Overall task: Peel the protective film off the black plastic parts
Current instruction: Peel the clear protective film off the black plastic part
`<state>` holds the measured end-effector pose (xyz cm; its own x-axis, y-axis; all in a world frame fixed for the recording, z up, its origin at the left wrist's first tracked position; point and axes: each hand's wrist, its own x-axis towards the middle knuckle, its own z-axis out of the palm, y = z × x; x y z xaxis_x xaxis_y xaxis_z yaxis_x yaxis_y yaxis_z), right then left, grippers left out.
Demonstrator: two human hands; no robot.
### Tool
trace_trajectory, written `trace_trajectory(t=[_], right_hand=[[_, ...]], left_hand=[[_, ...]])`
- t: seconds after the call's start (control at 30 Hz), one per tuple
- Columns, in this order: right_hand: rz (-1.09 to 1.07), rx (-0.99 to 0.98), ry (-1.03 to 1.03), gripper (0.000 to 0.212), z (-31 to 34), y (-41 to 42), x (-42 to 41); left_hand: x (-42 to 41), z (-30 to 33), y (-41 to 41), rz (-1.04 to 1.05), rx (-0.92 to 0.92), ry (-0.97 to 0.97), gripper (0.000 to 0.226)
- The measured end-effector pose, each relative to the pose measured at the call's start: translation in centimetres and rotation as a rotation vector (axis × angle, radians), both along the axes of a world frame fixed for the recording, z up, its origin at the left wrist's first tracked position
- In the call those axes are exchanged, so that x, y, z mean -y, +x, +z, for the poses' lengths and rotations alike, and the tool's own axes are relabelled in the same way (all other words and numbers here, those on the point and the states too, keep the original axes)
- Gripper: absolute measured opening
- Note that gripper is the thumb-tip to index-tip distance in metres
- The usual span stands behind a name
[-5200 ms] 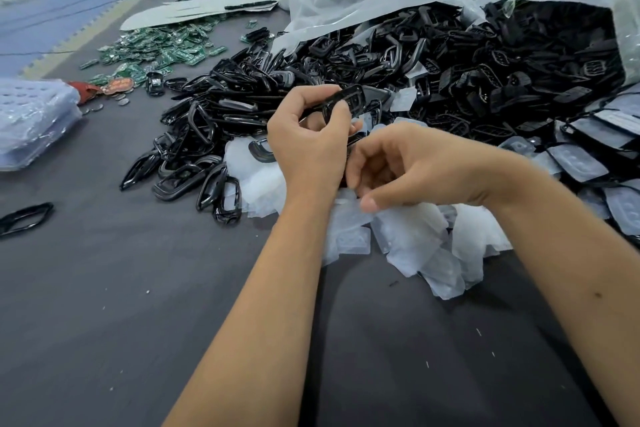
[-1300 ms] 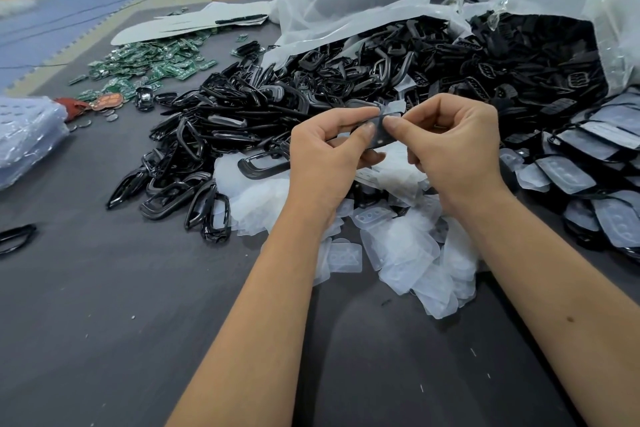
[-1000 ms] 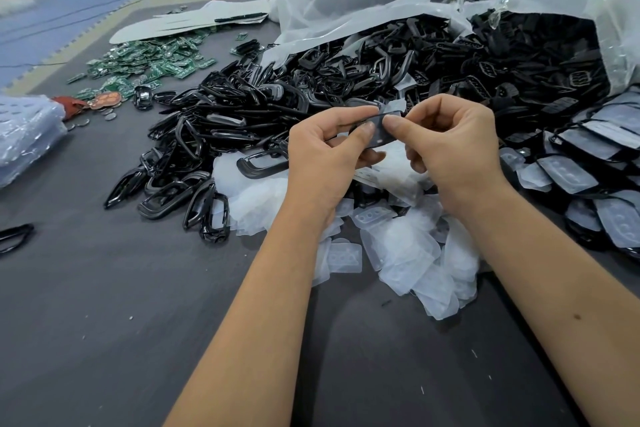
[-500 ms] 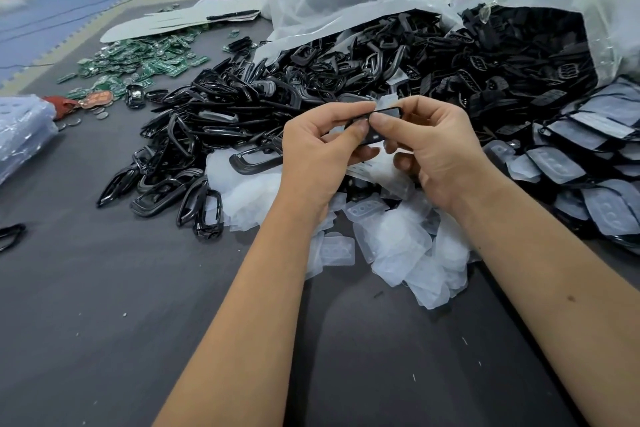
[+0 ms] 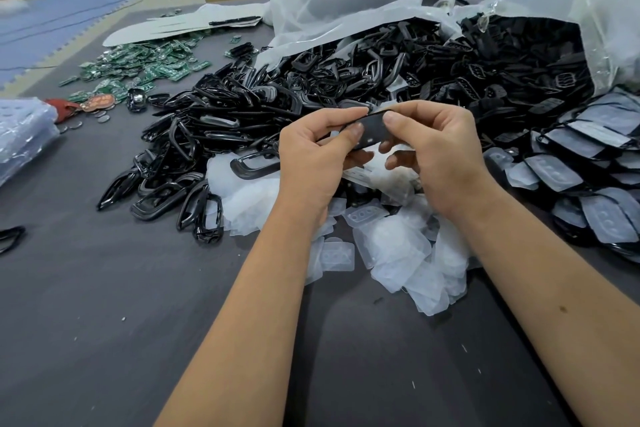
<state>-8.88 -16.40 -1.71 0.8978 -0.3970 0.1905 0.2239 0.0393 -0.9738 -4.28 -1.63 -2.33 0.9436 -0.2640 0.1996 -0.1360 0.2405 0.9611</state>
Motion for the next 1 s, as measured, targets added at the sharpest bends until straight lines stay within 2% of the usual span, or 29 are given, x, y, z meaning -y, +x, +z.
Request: trace_trajectory(t=[0.2,0.77,1.0], right_hand=[[-0.026,0.022,-0.035,0.007,0.14,-0.06,0.14],[-0.077,0.043,-0.221,0.003,-0.18,-0.05,-0.19],[-0.036,0.018,-0.143,0.007,-0.05,-0.08,-0.19]], left_hand=[[-0.21,-0.05,0.28,0.002,-0.033,0.016,0.020],[0.03,-0.40,0.14,0.026,0.039,0.029,0.017],[-0.04,-0.30,0.22,0.005,0.047,0.047,0.020]])
